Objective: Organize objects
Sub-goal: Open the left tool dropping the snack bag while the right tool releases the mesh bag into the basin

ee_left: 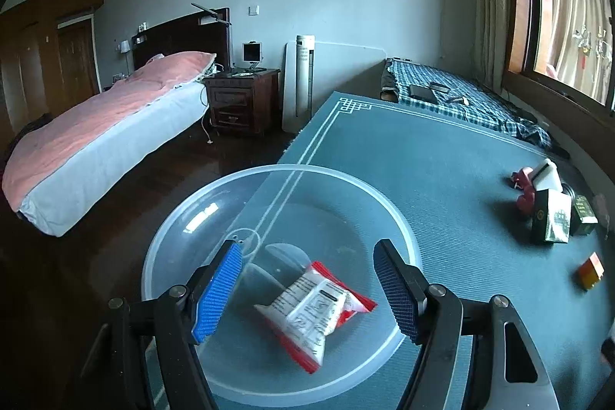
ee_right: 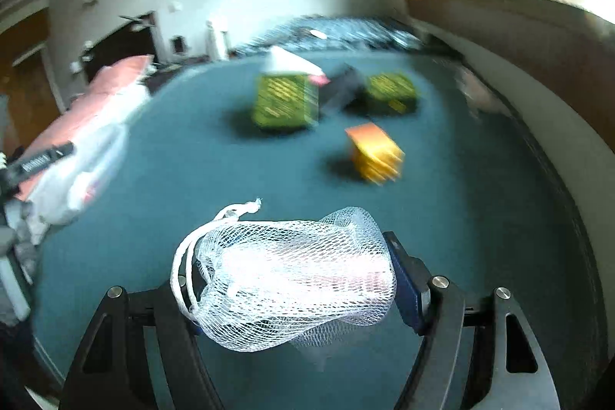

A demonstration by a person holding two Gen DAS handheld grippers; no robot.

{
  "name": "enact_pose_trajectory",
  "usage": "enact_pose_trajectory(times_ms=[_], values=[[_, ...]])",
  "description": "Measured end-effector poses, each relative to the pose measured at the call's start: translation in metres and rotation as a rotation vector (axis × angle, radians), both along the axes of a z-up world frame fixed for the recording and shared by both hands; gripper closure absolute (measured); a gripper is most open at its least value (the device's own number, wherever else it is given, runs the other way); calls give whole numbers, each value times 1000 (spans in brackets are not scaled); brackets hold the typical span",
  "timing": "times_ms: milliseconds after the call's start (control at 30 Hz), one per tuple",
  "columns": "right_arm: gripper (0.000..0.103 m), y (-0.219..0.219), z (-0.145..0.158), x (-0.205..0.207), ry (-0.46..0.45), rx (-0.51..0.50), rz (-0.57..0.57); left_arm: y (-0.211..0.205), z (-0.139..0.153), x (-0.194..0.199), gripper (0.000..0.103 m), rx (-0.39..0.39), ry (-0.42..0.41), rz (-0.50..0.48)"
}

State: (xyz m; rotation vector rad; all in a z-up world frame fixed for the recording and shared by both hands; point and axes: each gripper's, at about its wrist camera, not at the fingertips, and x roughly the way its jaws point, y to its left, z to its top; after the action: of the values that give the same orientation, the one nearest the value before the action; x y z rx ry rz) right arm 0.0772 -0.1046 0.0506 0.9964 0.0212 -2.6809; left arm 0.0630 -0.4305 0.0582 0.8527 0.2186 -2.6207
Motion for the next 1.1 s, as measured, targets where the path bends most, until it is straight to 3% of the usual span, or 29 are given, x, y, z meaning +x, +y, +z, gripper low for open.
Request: enact_pose_trajectory(times_ms=[300, 600, 833, 1000, 1100], values=[[29, -114, 33, -44, 72, -99, 248, -21, 0, 8, 28, 4, 5, 37], [29, -219, 35, -83, 66, -147, 378, -44, 3, 20, 28, 1, 22, 80], [27, -269, 29, -101, 35, -171, 435, -62, 2, 25, 28, 15, 25, 128], [11, -287, 27, -109, -17, -246, 496, -76, -2, 27, 28, 40, 21, 171], [8, -289, 33, -110, -18, -283, 526, -80, -4, 27, 26, 50, 17, 186]])
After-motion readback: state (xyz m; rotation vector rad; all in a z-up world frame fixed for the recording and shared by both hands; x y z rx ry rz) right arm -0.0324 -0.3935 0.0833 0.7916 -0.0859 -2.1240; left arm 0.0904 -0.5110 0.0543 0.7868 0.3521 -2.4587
